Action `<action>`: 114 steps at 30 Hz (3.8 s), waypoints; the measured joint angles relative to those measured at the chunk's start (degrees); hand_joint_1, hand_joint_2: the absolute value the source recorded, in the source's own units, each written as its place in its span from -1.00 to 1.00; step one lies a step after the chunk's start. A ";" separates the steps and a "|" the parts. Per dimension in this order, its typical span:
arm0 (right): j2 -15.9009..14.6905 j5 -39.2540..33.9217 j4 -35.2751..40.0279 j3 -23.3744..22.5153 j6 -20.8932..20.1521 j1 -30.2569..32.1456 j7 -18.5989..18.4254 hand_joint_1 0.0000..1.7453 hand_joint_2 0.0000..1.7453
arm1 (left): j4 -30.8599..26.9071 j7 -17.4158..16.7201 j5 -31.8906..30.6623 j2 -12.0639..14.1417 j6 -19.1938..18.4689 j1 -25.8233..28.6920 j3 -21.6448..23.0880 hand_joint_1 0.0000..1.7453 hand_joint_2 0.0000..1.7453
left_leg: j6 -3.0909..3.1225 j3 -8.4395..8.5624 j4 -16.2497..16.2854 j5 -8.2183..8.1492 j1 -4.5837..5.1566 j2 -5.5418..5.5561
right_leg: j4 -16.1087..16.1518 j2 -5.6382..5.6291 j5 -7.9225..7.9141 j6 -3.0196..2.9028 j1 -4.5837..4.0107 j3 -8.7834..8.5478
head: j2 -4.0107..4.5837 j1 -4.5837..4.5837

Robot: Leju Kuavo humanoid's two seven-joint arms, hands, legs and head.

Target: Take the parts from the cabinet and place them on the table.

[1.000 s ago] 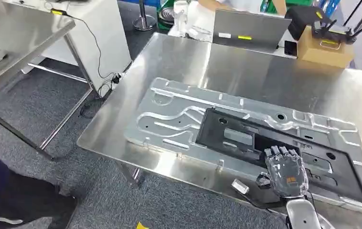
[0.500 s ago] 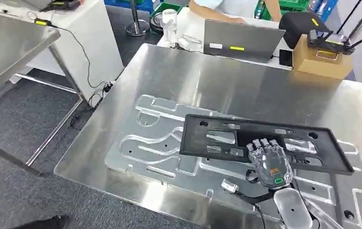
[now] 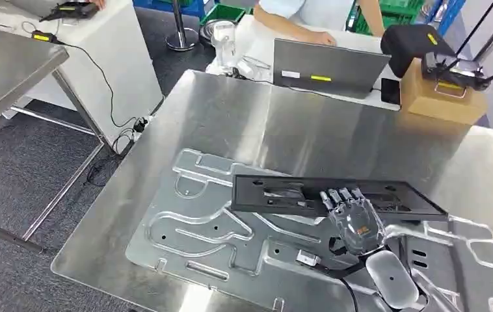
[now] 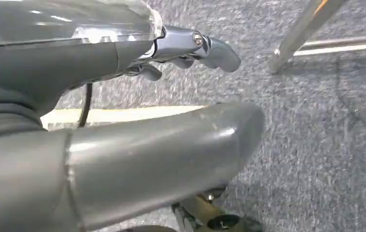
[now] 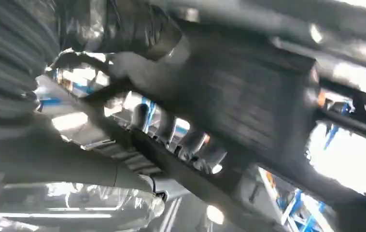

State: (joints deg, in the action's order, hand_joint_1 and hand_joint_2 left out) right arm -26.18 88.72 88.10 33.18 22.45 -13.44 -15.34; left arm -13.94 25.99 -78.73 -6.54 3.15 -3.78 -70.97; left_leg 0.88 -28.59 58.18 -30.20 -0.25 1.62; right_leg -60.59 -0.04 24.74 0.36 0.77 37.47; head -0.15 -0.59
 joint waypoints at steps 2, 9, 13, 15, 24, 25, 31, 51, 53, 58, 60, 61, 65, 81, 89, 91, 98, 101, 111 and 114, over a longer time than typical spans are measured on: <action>0.74 0.00 -0.37 -1.54 0.28 0.82 0.50 -1.00 1.00 | 0.00 0.22 0.11 0.06 -0.41 -0.07 -0.02 -1.00 -1.00 | -0.48 0.29 0.37 -0.16 0.01 -0.16 | 0.28 -0.04 0.18 -0.88 0.16 -0.83 | 0.00 0.04; 3.21 0.00 -1.07 -4.45 0.90 3.04 1.64 -1.00 1.00 | 0.00 0.44 0.65 0.04 -1.38 -0.22 -0.31 -1.00 -1.00 | -1.18 -9.47 15.66 -5.24 -0.28 -1.21 | 0.89 0.07 1.33 -2.35 -0.52 -2.58 | 0.00 0.11; 3.91 0.00 -1.25 -5.42 0.83 3.54 1.66 -1.00 1.00 | 0.00 0.55 1.09 0.35 -2.25 -0.51 -0.63 -1.00 -1.00 | 0.71 -4.29 1.04 2.02 0.59 -1.34 | 0.89 0.07 1.29 -2.05 -1.01 -3.28 | 0.00 0.09; 4.11 0.00 -1.53 -5.72 0.83 3.70 1.66 -1.00 1.00 | 0.00 0.83 1.51 0.28 -2.93 -0.45 -0.90 -1.00 -1.00 | 1.03 -4.35 0.59 3.41 0.76 -1.15 | 0.91 0.03 1.15 -1.37 -0.84 -2.85 | 0.00 0.09; 4.28 0.00 -2.10 -6.47 0.70 4.41 1.64 -1.00 1.00 | 0.02 0.96 1.75 0.26 -3.49 -0.47 -1.42 -1.00 -1.00 | 1.97 -6.74 -1.07 7.01 -0.13 -1.50 | -13.47 -0.02 10.97 1.42 0.43 0.59 | 0.00 0.04; 4.30 0.00 -2.10 -6.53 0.68 4.31 1.64 -1.00 1.00 | 0.02 0.96 1.75 0.24 -3.54 -0.48 -1.44 -1.00 -1.00 | 1.73 -7.20 -0.79 7.21 -0.28 -1.48 | -9.72 0.03 9.04 1.71 0.71 -2.08 | 0.00 0.04; 4.46 0.00 -2.10 -6.66 0.20 3.96 1.57 -1.00 1.00 | 0.02 1.07 1.73 0.15 -3.74 -0.51 -1.57 -1.00 -1.00 | -0.64 -8.52 0.12 8.81 -0.42 -1.16 | 1.71 -0.59 6.04 0.21 0.22 -8.61 | 0.00 0.09; 5.00 0.00 -2.38 -6.99 0.09 3.59 0.92 -1.00 1.00 | 0.07 0.81 1.73 0.13 -4.00 -0.57 -1.86 -1.00 -1.00 | 2.13 -1.33 -2.90 4.16 -0.28 -2.10 | -6.55 0.22 8.14 1.01 0.05 1.52 | 0.00 0.09; 5.02 0.00 -2.47 -6.97 0.09 3.85 0.87 -1.00 1.00 | 0.07 0.81 1.75 0.13 -4.00 -0.54 -1.88 -1.00 -1.00 | 2.03 -3.06 -2.71 5.35 -0.19 -2.18 | -13.30 0.23 10.66 1.38 0.14 2.54 | 0.00 0.09; 5.07 0.00 -2.49 -6.86 0.17 3.47 0.87 -1.00 1.00 | 0.07 0.76 1.73 -0.07 -4.00 -0.60 -1.90 -1.00 -1.00 | 0.94 -7.54 -0.32 7.37 -0.24 -2.15 | 0.52 0.24 5.94 1.48 0.60 -9.90 | 0.00 0.11; 5.11 0.00 -2.38 -6.86 0.15 3.49 0.87 -1.00 1.00 | 0.07 0.81 1.73 -0.17 -4.00 -0.56 -1.92 -1.00 -1.00 | 0.12 -7.75 0.13 8.01 -0.18 -2.08 | 3.12 0.15 6.88 0.66 0.05 -10.93 | 0.00 0.15; 5.11 0.00 -2.45 -6.84 0.13 3.53 0.87 -1.00 1.00 | 0.07 0.79 1.73 -0.17 -4.00 -0.58 -1.92 -1.00 -1.00 | -0.31 -7.83 -0.08 8.61 -0.34 -2.07 | 2.86 0.16 6.63 0.26 -0.18 -10.64 | 0.00 0.13; 5.20 0.00 -2.49 -6.79 0.09 3.49 0.87 -1.00 1.00 | 0.07 0.76 1.75 -0.18 -4.00 -0.34 -2.03 -1.00 -1.00 | -1.50 -10.23 3.85 2.39 -0.50 -1.83 | 3.34 0.58 3.49 -1.84 0.42 -7.75 | 0.00 0.18; 5.29 0.00 -3.02 -6.55 -0.18 4.73 0.92 -1.00 1.00 | 0.09 0.70 1.73 -0.17 -3.93 -0.73 -2.14 -1.00 -1.00 | 2.52 -0.41 -2.81 3.01 -0.04 -2.15 | -4.51 0.28 5.84 1.23 0.36 2.70 | 0.00 0.07; 5.29 0.00 -3.41 -6.40 0.00 4.59 0.70 -1.00 1.00 | 0.09 0.59 1.64 -0.31 -4.06 -0.67 -2.16 -1.00 -1.00 | 1.41 -8.37 0.18 7.51 0.57 -2.18 | 2.47 0.29 6.52 0.79 -0.06 -10.69 | 0.00 0.02; 5.29 0.00 -3.30 -6.31 0.02 4.51 0.44 -1.00 1.00 | 0.09 0.59 1.59 -0.35 -4.06 -0.63 -2.16 -1.00 -1.00 | 0.67 -8.55 0.06 8.52 0.45 -2.27 | 3.26 0.30 6.88 0.10 -0.27 -10.56 | 0.00 0.07; 5.29 0.00 -3.32 -5.46 0.28 4.58 -0.18 -1.00 1.00 | 0.09 0.59 1.60 -0.35 -3.93 -0.52 -2.23 -1.00 -1.00 | -1.50 -12.38 14.66 -4.26 -0.32 -1.97 | 3.38 0.83 1.87 -2.00 0.06 -5.40 | 0.00 0.18; 5.31 0.00 -3.32 -5.20 1.36 5.43 -1.27 -1.00 1.00 | 0.09 0.59 1.79 -0.35 -3.87 -0.53 -2.27 -1.00 -1.00 | -1.63 -8.92 15.00 0.68 -0.46 -1.96 | 2.66 0.90 0.08 -1.63 0.04 -2.32 | 0.00 0.18; 11.03 0.00 -1.88 -8.39 12.41 17.61 -0.46 -1.00 -1.00 | 0.09 0.22 2.75 -0.72 -2.93 -0.41 -3.02 -1.00 -1.00 | 2.56 -0.03 -2.86 2.41 -0.23 -2.00 | -3.38 0.36 4.94 0.85 0.03 2.23 | 0.00 0.13; 12.70 0.00 -1.90 -10.25 12.89 19.72 0.41 -1.00 -1.00 | 0.07 0.20 2.78 -0.72 -2.86 -0.34 -3.26 -1.00 -1.00 | 2.64 -3.05 -2.56 4.63 0.24 -2.26 | -15.11 0.31 10.32 1.07 0.05 4.37 | 0.00 0.11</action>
State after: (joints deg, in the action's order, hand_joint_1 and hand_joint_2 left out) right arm -13.48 88.72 86.20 22.93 35.34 6.28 -14.93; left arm -13.88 26.18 -75.95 -7.26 0.28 -4.11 -74.23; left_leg 3.52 -31.64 55.63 -25.58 -0.01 -0.64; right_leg -75.70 0.28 35.06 1.43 0.82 41.84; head -0.15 -0.48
